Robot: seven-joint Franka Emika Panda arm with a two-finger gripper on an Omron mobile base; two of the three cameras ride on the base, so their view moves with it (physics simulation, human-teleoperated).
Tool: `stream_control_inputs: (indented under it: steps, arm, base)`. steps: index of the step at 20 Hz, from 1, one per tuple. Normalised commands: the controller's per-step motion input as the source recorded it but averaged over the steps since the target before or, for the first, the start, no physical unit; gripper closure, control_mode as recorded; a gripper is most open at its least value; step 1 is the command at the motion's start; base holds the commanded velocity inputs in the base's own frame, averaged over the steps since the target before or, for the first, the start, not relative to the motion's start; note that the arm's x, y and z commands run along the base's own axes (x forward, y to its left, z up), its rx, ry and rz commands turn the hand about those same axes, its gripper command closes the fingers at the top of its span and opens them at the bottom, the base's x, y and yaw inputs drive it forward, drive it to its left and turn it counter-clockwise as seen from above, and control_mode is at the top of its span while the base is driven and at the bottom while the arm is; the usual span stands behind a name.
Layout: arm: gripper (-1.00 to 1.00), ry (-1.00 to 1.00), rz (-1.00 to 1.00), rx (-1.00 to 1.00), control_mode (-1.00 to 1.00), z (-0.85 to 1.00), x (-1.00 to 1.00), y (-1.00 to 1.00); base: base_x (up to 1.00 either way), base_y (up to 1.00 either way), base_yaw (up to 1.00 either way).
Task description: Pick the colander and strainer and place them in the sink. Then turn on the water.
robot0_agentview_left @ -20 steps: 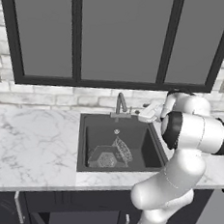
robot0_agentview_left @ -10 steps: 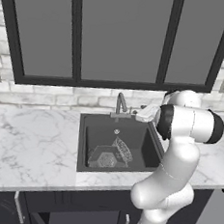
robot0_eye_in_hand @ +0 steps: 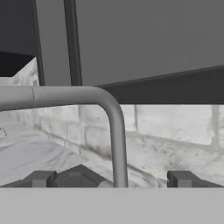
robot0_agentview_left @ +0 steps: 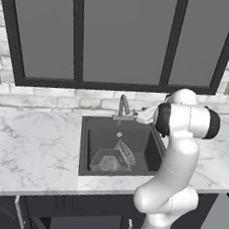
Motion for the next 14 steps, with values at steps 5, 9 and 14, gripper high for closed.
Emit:
stream_control_inputs:
  steps: [5, 9, 14]
  arm:
    - [-1.0, -0.02, -0.09, 0.0, -1.0, -0.05, 0.25, 0.07]
    - [-1.0, -0.02, -0.09, 0.0, -1.0, -0.13, 0.21, 0.08]
    - [-1.0, -0.02, -0.08, 0.0, -1.0, -0.09, 0.21, 0.07]
  base:
    - [0.0, 0.0, 0.0]
    - [0.0, 0.0, 0.0]
    - [0.0, 0.0, 0.0]
